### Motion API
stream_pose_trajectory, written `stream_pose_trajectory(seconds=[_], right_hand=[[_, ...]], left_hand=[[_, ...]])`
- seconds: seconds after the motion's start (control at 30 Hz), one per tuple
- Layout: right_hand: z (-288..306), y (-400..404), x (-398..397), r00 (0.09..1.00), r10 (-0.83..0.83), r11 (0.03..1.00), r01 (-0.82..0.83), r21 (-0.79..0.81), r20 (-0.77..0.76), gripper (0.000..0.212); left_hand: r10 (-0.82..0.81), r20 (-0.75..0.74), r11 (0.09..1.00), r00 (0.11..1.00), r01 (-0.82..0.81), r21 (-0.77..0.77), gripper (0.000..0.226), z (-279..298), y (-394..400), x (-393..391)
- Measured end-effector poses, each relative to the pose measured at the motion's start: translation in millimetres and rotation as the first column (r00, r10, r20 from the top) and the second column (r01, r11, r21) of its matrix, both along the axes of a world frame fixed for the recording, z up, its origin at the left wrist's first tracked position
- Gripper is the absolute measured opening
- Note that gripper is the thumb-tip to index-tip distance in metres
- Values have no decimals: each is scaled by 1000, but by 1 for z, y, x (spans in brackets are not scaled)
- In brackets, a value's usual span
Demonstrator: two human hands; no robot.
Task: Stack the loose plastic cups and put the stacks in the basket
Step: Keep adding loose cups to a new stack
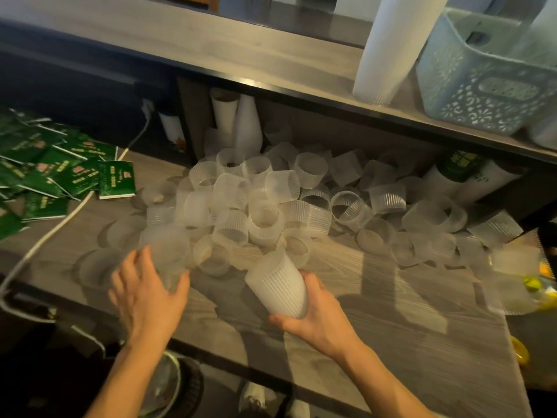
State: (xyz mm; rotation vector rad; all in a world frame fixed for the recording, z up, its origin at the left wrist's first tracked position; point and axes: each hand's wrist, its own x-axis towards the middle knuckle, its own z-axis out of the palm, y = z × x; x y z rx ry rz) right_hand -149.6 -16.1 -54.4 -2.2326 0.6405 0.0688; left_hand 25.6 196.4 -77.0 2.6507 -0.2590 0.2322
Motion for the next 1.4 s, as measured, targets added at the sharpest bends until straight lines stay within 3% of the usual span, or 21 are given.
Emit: stream_pose_trajectory(seconds=[0.2,0.37,0.53,0.6,0.7,0.8,0.9,1.03,1.2,1.27,1.4], right_hand=[[-3,6,-1,998,56,998,-56,13,21,86],[-4,6,-11,998,59,998,-59,14,32,84],[-4,2,-20,999,30,999,-30,18,30,86],[-4,1,-24,999,23,999,-24,22,28,86],[-5,-1,-29,999,29,999,-29,26,21,86],[-7,-4,-32,998,61,998,-61,26,5,89],[-6,-5,-33,997,80,997,-80,17,9,90],[0,-8,-30,996,89,996,-89,-11,26,88],[5,-14,-38,997,73,997,-73,-5,21,86],[6,-13,-39,998,66,998,-66,-1,21,86],[7,-15,-38,999,33,999,-33,-10,26,85]], left_hand=[[69,-106,994,992,-59,92,90,-25,18,0],[93,-77,992,993,-86,93,87,-31,17,0],[127,-204,986,971,-100,136,72,-19,16,-6],[99,-299,993,949,-76,86,75,-11,19,-15],[15,-400,986,916,-79,-145,73,14,17,-35],[-164,-460,875,873,-87,-475,52,45,0,-55],[-360,-448,706,818,-75,-704,59,60,-22,-64],[-483,-435,570,760,-104,-815,59,65,-44,-62],[-621,-407,261,670,-313,-913,49,67,-63,-57],[-637,-408,282,654,-294,-913,46,65,-72,-59],[-618,-450,545,644,-61,-836,67,60,-80,-67]])
